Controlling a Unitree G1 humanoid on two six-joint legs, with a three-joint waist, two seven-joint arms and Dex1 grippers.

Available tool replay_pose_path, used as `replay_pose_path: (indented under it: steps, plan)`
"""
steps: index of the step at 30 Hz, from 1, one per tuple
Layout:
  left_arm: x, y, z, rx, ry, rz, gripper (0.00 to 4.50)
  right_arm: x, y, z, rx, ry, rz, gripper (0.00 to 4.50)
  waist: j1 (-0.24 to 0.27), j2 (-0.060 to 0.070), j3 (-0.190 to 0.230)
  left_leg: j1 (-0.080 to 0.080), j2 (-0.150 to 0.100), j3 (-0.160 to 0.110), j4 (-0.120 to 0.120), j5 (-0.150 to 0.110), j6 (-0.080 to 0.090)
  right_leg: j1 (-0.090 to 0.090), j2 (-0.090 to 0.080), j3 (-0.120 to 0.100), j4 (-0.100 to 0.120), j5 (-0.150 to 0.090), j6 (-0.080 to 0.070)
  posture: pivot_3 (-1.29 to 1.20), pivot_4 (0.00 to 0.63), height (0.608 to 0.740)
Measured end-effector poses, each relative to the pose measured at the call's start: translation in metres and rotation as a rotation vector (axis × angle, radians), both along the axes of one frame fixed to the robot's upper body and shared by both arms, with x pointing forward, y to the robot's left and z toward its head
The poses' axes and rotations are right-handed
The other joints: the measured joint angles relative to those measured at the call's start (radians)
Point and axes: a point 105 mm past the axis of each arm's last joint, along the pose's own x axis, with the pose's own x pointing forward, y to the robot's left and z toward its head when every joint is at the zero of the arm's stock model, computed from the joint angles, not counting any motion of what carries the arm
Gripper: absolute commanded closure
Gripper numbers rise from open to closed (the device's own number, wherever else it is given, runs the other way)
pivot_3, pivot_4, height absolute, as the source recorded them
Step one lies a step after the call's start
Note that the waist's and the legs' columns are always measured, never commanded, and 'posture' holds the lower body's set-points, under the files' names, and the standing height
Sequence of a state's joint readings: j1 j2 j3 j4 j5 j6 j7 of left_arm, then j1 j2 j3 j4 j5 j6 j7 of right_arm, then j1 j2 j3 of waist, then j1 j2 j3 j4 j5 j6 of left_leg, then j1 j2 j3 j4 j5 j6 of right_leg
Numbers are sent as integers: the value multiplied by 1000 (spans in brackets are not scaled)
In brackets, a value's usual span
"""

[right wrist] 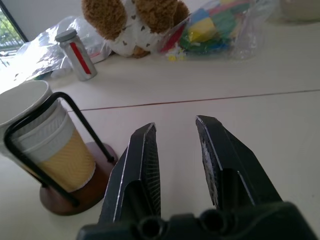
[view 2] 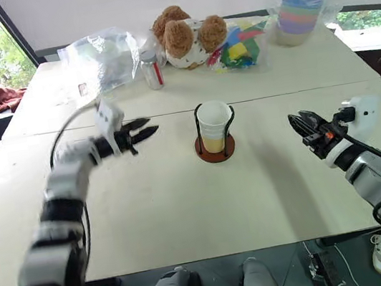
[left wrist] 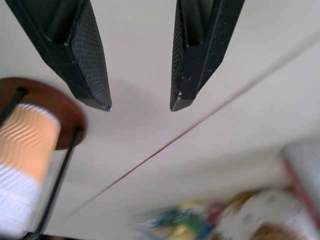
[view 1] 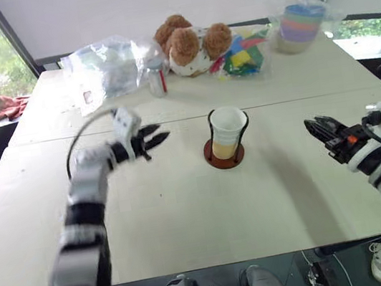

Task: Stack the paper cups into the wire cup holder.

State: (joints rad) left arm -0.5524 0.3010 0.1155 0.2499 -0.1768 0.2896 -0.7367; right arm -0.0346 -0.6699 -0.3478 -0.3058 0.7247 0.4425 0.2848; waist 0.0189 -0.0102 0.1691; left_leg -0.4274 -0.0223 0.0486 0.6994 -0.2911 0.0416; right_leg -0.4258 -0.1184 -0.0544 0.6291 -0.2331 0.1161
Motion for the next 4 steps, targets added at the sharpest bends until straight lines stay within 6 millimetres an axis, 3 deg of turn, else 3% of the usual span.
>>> replay_pose_path:
  steps: [4]
  plan:
    - [-24,13,0,-116,-55,220,2658,12,-10,-14,11,-8,-70,3178,0,1,-1,5,0,1,0,0,0,5,-1,0,-1,0,0,0,150,740]
